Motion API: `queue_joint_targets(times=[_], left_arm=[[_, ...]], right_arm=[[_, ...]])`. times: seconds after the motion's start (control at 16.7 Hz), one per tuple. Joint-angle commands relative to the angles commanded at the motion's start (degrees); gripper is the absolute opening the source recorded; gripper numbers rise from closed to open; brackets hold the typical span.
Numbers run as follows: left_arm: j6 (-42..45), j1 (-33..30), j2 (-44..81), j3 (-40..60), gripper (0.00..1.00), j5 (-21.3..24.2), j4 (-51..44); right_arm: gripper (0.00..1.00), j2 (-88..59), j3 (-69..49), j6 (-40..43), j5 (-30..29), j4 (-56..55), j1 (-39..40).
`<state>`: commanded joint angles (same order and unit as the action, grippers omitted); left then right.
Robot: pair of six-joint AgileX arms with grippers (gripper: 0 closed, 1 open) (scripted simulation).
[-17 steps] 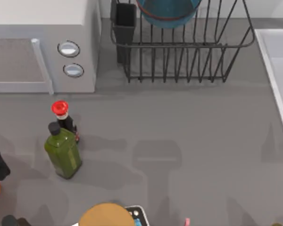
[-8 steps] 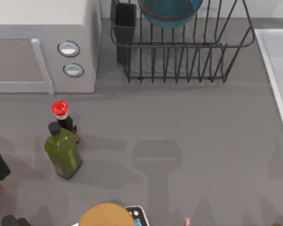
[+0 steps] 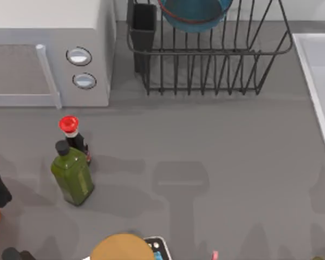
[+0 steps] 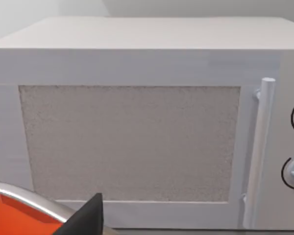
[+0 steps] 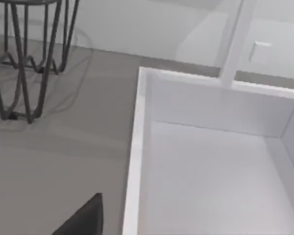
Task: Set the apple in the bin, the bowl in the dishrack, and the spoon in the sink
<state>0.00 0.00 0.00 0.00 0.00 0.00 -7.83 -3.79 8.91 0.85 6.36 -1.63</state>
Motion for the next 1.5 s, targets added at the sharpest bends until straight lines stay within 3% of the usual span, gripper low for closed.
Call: queue_joint_targets(times=[0.3, 0.78, 0.96, 1.2, 1.5], left_arm=[[0.0, 0.0, 0.0, 0.0, 1.0, 0.0, 0.0], [0.0, 0.0, 0.0, 0.0, 1.0, 0.0, 0.0], [0.0, 0.0, 0.0, 0.0, 1.0, 0.0, 0.0], [0.0, 0.0, 0.0, 0.0, 1.0, 0.0, 0.0], [0.0, 0.0, 0.0, 0.0, 1.0, 0.0, 0.0]], right_arm=[[1.0, -16.1, -9.2, 23.6, 0.3, 13.0, -4.5], [1.0, -45.9, -27.2, 82.5, -3.0, 37.3, -13.4], [1.0, -55.1, -33.4, 100.1, -3.4, 44.8, -16.1], [1.0, -63.9, -40.2, 115.6, -2.5, 51.7, -19.0], [1.0, -68.2, -43.8, 123.0, -1.2, 55.2, -20.5]])
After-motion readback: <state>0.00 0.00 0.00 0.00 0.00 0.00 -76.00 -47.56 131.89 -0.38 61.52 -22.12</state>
